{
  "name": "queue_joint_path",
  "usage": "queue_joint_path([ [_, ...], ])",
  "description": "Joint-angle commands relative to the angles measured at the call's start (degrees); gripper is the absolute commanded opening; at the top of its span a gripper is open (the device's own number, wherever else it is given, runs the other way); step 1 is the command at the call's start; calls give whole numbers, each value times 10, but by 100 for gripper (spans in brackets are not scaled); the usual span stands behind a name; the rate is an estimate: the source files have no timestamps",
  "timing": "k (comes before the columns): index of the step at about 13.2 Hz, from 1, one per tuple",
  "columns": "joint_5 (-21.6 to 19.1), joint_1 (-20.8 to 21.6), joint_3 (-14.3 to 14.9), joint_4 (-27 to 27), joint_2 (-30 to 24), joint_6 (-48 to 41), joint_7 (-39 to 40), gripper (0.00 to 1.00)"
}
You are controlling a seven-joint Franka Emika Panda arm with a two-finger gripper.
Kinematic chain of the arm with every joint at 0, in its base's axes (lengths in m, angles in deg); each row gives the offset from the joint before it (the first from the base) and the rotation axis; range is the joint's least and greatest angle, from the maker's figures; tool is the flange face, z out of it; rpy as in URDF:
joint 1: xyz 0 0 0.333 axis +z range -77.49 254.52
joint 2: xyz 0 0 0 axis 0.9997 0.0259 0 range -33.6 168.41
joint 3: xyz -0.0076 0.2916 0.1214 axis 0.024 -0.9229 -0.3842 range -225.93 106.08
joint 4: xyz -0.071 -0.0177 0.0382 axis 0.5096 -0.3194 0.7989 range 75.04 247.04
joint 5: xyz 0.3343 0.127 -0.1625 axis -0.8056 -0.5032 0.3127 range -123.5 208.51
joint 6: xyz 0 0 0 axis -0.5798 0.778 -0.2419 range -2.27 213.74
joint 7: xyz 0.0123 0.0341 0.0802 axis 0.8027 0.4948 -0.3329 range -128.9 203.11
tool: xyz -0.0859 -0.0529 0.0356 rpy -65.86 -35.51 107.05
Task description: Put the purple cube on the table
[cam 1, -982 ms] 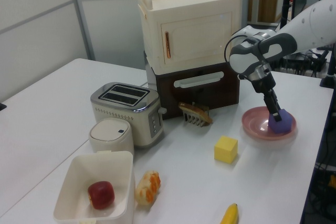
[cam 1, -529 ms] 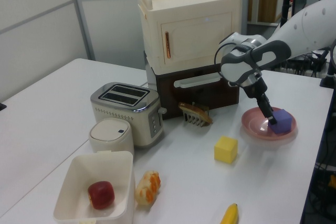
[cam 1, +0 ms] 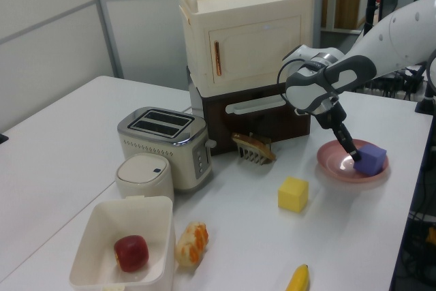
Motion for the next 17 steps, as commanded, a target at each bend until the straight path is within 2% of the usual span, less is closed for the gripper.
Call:
queue_joint_path([
  [1,1,-10,6,9,-33,0,31,0],
  [7,-33,-24,9,-36,-35,-28,29,0],
  [9,-66,-25,11,-49,-39,-30,21,3],
  [10,-89,-26,13,-62,-47,-34,15,51],
  [11,-109,-31,20,-64,-55,-30,-4,82],
  [12,-148,-33,22,-69,-62,-20,-47,100],
  [13,-166,-33,22,-82,-66,-9,-94,100],
  [17,-168,-25,15,-108,-72,1,-203,100],
])
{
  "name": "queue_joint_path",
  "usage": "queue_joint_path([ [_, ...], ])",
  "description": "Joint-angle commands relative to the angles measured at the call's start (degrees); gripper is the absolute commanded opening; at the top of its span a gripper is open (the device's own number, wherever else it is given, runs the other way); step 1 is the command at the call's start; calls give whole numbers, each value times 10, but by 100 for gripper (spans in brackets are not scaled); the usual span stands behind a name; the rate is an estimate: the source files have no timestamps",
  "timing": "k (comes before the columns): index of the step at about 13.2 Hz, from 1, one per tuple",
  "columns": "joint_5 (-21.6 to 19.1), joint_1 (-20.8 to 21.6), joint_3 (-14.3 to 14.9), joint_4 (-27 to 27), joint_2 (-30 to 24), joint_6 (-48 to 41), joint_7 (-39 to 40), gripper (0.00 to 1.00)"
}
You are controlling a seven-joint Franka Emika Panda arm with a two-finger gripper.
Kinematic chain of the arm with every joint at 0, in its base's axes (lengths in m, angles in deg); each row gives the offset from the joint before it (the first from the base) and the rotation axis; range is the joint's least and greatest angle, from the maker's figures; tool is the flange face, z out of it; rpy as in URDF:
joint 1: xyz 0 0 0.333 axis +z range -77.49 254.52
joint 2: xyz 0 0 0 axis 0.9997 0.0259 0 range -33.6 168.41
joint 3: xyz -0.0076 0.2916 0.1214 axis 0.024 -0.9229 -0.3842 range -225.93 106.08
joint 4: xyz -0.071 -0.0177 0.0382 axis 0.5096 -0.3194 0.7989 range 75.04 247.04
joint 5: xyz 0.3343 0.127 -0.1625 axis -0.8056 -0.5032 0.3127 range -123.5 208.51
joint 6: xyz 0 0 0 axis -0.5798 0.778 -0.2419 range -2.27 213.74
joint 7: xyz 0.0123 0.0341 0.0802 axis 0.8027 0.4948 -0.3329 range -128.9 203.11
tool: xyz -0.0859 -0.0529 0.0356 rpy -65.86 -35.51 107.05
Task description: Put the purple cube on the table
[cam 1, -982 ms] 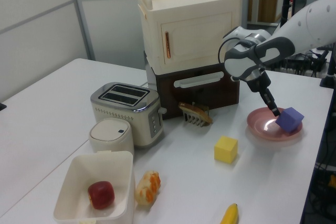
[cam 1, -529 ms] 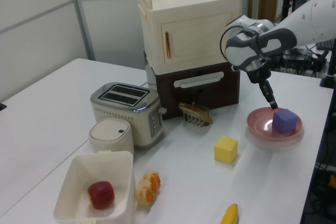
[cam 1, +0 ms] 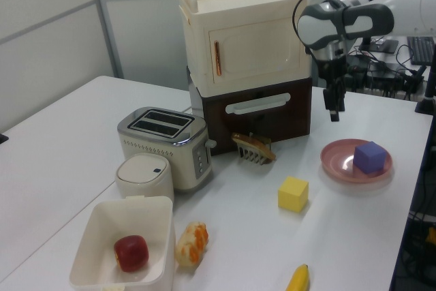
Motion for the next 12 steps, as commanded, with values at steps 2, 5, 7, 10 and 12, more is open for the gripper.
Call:
queue_joint_path([
  [2,-10,11,-7,-28,-19,16,-181,100],
  [5,0,38,-6,-31,-26,18,-271,100],
  [7,1,39,-7,-30,-45,13,-304,100],
  [10,7,40,-11,-27,-69,10,-324,100],
  [12,9,78,-5,6,-110,9,-326,100],
])
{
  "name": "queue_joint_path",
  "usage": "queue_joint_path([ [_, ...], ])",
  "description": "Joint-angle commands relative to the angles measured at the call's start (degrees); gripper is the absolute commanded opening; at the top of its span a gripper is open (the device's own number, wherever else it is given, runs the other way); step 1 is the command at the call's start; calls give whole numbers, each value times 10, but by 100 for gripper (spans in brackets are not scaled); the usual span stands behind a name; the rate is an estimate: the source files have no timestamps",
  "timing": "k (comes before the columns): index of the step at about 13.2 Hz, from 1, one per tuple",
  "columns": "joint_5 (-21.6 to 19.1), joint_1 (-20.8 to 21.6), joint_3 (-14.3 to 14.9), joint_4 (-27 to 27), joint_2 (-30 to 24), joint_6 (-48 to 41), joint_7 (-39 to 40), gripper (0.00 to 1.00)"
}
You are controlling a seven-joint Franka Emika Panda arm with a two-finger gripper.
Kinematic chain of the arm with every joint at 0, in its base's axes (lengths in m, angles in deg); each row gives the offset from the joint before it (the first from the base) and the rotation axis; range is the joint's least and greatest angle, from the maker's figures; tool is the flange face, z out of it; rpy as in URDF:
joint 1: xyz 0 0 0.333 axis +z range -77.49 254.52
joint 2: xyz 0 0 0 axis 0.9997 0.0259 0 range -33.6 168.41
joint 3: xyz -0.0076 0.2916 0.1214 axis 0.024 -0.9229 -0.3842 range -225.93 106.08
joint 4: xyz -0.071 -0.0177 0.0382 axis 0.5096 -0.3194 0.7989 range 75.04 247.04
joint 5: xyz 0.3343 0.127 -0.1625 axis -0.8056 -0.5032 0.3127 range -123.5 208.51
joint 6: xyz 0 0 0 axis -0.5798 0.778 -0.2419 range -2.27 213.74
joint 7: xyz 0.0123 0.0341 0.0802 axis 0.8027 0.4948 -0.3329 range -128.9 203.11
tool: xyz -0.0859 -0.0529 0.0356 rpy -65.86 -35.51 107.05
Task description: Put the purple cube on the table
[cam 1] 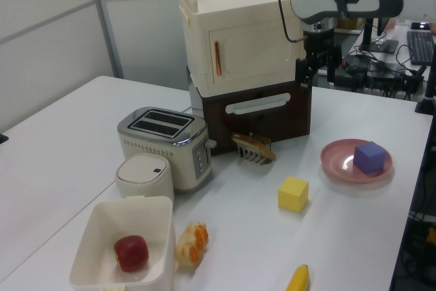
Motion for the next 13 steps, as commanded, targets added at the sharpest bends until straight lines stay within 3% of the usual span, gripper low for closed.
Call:
queue_joint_path([
  [1,14,49,5,81,-86,2,-21,100],
  [3,37,74,13,138,-124,2,-21,100],
  [6,100,147,83,235,-165,23,-24,100],
  [11,128,153,164,329,-173,134,-19,100],
  [12,138,149,186,359,-172,182,6,100],
  [13,147,152,207,385,-167,227,86,100],
])
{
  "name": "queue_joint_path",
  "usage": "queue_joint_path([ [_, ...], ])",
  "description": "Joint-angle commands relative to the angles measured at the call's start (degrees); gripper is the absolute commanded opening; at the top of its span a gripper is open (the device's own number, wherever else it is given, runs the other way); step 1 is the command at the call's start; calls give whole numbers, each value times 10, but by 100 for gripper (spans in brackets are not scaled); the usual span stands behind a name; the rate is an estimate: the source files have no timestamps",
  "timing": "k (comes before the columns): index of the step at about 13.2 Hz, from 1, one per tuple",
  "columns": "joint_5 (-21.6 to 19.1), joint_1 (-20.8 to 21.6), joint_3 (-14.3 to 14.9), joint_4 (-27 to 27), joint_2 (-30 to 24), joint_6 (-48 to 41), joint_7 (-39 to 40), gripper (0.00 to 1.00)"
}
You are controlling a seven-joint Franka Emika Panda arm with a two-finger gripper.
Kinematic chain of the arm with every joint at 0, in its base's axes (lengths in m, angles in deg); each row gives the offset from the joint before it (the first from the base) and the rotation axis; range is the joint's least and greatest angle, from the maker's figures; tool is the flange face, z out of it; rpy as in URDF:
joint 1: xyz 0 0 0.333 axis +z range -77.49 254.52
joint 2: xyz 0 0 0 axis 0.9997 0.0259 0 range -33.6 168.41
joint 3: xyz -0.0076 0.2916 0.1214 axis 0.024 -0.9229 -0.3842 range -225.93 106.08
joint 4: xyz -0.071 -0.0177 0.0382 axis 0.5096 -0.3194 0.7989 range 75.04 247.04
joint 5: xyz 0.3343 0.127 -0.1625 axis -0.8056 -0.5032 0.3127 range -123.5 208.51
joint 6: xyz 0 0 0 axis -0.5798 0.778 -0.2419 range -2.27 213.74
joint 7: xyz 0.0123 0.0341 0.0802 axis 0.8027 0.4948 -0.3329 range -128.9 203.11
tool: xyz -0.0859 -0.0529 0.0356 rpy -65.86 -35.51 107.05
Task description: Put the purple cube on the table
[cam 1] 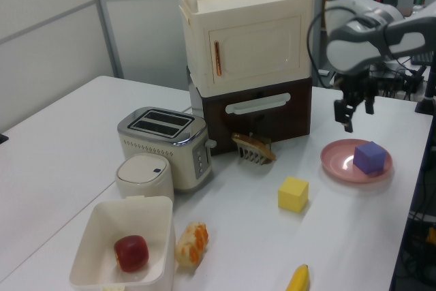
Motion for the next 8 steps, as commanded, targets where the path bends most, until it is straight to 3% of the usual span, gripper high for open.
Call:
queue_joint_path([
  [1,25,18,78,84,-17,114,136,100],
  [4,19,31,132,94,-2,141,101,100],
  [5,17,36,142,105,0,165,55,100],
  [8,18,37,143,109,11,171,-46,100],
])
